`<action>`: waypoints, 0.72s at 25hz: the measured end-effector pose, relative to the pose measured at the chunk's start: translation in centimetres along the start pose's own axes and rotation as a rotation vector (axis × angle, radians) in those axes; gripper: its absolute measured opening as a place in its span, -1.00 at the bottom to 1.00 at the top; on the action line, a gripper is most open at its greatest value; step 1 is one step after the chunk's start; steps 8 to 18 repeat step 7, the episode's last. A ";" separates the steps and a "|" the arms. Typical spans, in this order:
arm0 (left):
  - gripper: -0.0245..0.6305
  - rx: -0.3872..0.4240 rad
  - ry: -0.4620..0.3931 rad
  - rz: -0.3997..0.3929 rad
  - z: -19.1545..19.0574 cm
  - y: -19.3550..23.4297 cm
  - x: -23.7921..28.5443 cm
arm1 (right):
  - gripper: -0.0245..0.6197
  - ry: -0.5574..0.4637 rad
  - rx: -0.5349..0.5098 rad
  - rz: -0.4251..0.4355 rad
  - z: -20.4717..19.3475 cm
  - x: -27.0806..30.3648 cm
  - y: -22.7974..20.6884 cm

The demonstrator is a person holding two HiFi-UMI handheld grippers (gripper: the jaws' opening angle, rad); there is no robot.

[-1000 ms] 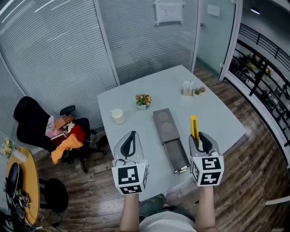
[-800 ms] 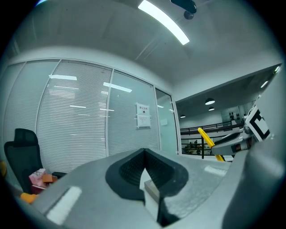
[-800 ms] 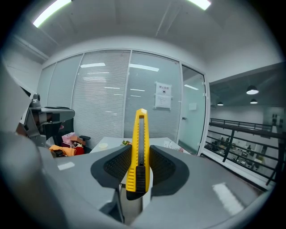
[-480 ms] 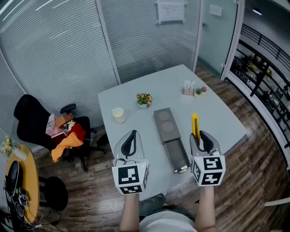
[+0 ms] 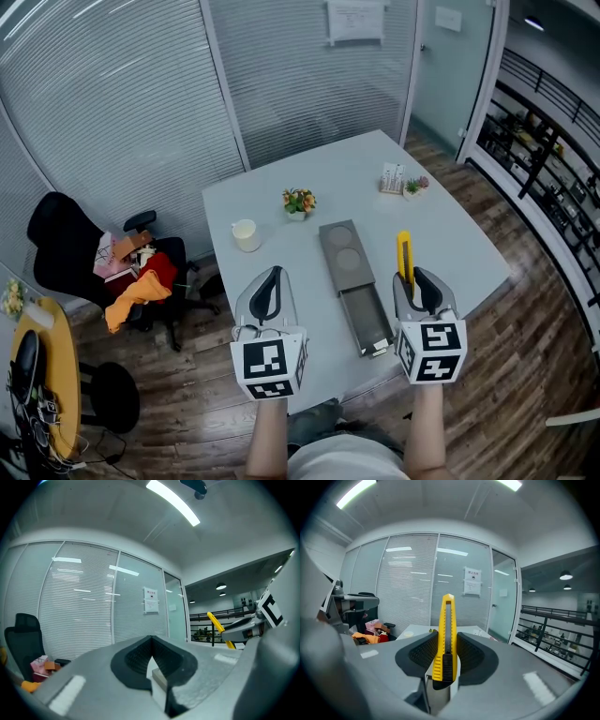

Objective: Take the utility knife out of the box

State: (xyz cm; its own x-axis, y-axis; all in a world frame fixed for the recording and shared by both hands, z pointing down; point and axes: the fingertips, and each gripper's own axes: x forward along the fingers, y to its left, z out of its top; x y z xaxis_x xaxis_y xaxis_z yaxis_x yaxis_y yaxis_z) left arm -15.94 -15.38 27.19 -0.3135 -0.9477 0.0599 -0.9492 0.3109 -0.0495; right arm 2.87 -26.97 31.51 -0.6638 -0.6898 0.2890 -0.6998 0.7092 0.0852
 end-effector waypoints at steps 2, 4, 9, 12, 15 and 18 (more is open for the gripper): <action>-0.92 -0.002 0.000 0.001 0.0 0.0 0.1 | -0.44 0.001 0.000 -0.001 0.0 0.0 0.0; -0.92 -0.003 0.002 0.003 -0.1 0.0 0.3 | -0.44 0.001 0.001 -0.002 0.0 0.1 -0.2; -0.92 -0.005 0.003 0.005 -0.1 0.0 0.6 | -0.44 -0.001 0.003 -0.004 0.0 0.2 -0.5; -0.92 -0.005 0.003 0.005 -0.1 0.0 0.6 | -0.44 -0.001 0.003 -0.004 0.0 0.2 -0.5; -0.92 -0.005 0.003 0.005 -0.1 0.0 0.6 | -0.44 -0.001 0.003 -0.004 0.0 0.2 -0.5; -0.92 -0.005 0.003 0.005 -0.1 0.0 0.6 | -0.44 -0.001 0.003 -0.004 0.0 0.2 -0.5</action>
